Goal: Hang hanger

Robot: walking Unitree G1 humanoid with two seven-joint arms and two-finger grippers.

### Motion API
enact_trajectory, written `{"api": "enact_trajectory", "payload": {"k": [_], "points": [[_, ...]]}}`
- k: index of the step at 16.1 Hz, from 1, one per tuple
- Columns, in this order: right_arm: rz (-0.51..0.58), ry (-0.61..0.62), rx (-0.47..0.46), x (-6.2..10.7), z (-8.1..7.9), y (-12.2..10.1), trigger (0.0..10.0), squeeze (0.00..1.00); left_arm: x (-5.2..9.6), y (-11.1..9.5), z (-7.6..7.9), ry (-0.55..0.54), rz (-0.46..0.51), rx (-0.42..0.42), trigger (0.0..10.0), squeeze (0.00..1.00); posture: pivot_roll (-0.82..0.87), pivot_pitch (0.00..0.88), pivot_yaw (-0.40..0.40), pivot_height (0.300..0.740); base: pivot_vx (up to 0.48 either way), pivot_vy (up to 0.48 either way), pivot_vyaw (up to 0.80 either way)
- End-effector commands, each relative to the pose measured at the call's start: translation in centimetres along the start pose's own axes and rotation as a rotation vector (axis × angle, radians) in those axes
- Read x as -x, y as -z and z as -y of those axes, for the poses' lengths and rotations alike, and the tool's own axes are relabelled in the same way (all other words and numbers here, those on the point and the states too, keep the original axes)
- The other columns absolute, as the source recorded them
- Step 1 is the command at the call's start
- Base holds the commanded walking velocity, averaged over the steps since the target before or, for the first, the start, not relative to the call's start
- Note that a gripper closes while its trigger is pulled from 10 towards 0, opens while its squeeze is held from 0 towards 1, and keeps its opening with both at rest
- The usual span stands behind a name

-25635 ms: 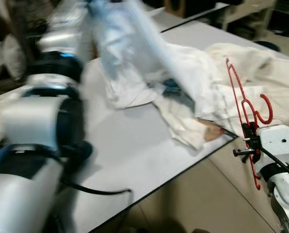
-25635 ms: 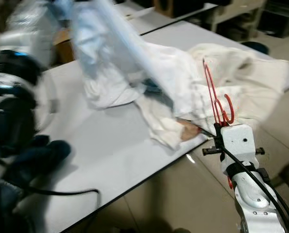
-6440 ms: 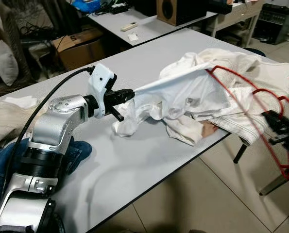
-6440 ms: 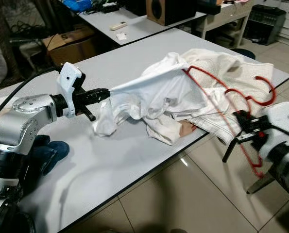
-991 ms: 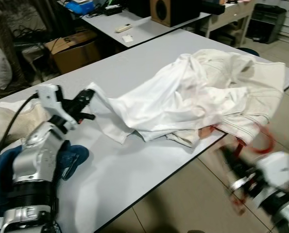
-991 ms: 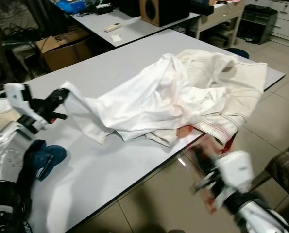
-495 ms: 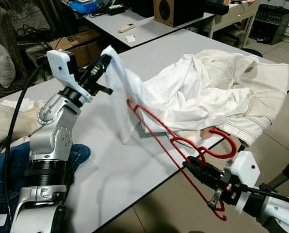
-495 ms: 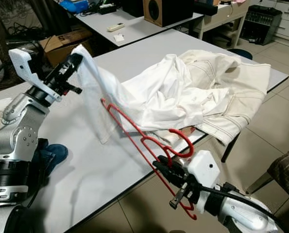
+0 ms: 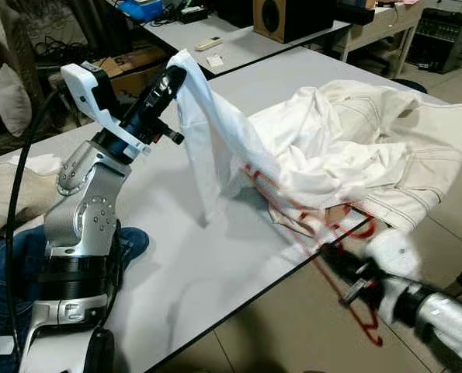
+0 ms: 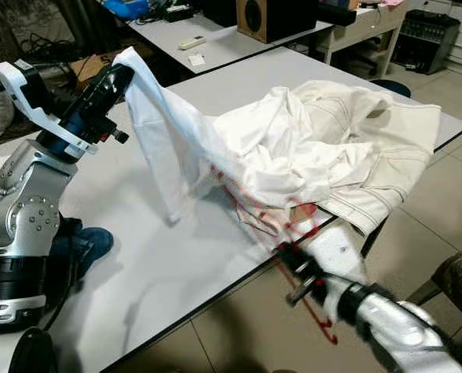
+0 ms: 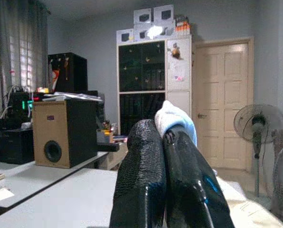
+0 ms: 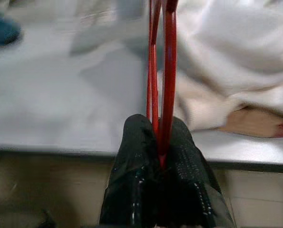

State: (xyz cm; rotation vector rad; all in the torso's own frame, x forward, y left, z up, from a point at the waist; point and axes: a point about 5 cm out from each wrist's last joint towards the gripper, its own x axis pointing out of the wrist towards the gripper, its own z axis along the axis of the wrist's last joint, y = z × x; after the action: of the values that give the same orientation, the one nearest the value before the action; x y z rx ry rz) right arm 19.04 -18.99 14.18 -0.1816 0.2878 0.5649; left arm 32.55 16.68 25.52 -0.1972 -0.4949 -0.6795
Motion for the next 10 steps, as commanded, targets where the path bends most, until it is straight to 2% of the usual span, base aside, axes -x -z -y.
{"api": "enact_trajectory", "payload": {"k": [1, 3, 4, 6, 7, 9, 10], "points": [[0.075, 0.009, 0.007, 0.4, 0.2, -1.4, 10.0, 0.0, 0.3, -0.5, -0.9, -0.035, -0.004, -0.042, 0.0, 0.0, -0.23, 0.0, 0.135, 0.74, 0.0, 0.0, 0.0], [0.13, 0.047, 0.005, 1.5, 0.9, -2.3, 10.0, 0.0, 0.5, -0.3, -1.1, -0.044, -0.018, -0.055, 0.0, 0.0, -0.24, 0.0, 0.136, 0.74, 0.0, 0.0, 0.0], [0.113, 0.131, 0.028, 2.6, 2.3, -2.2, 10.0, 0.0, 0.5, -0.3, -1.0, -0.038, -0.015, -0.049, 0.0, 0.0, -0.24, 0.0, 0.139, 0.74, 0.0, 0.0, 0.0], [0.115, 0.189, 0.046, 3.6, 3.6, -2.4, 10.0, 0.0, 0.5, -0.2, -1.0, -0.028, -0.015, -0.047, 0.0, 0.0, -0.25, 0.0, 0.142, 0.74, 0.0, 0.0, 0.0], [0.092, 0.272, 0.048, 4.2, 5.3, -2.2, 10.0, 0.0, 0.5, -0.3, -0.8, -0.004, -0.006, -0.036, 0.0, 0.0, -0.25, 0.0, 0.146, 0.74, 0.0, 0.0, 0.0], [0.068, 0.311, 0.033, 4.4, 6.3, -1.7, 10.0, 0.0, 0.5, -0.2, -0.4, 0.042, 0.001, -0.01, 0.0, 0.0, -0.26, 0.0, 0.148, 0.74, 0.0, 0.0, 0.0], [0.061, 0.297, 0.032, 4.4, 6.4, -1.6, 10.0, 0.0, 0.7, 0.1, 0.0, 0.075, -0.026, -0.001, 0.0, 0.0, -0.26, 0.0, 0.148, 0.74, 0.0, 0.0, 0.0]]}}
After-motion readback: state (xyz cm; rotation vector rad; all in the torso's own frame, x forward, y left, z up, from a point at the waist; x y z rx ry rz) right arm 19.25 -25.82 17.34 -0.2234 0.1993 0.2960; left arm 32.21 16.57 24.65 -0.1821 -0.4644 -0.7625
